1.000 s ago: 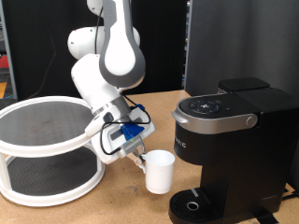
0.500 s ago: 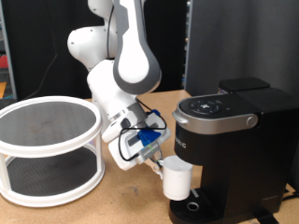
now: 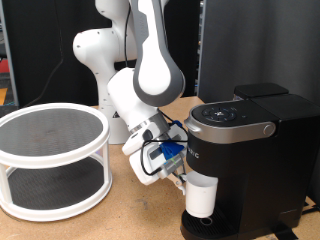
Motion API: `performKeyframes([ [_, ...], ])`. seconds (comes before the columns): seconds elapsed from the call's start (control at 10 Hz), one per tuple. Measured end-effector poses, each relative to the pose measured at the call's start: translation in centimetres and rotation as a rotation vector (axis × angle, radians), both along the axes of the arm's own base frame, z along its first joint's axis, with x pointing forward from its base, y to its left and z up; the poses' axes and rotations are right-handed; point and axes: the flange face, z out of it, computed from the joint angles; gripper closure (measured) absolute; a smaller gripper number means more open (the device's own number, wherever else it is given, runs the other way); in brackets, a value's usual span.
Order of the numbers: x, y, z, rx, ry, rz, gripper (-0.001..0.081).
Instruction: Make a cup of coffee with the keurig machine
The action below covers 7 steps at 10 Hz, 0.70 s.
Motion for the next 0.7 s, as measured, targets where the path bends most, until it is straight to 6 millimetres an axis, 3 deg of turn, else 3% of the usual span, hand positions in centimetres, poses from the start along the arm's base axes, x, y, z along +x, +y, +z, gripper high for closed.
performKeyframes([
  [0.7, 0.4, 1.2, -1.7, -0.011, 0.013, -0.021, 0.0738],
])
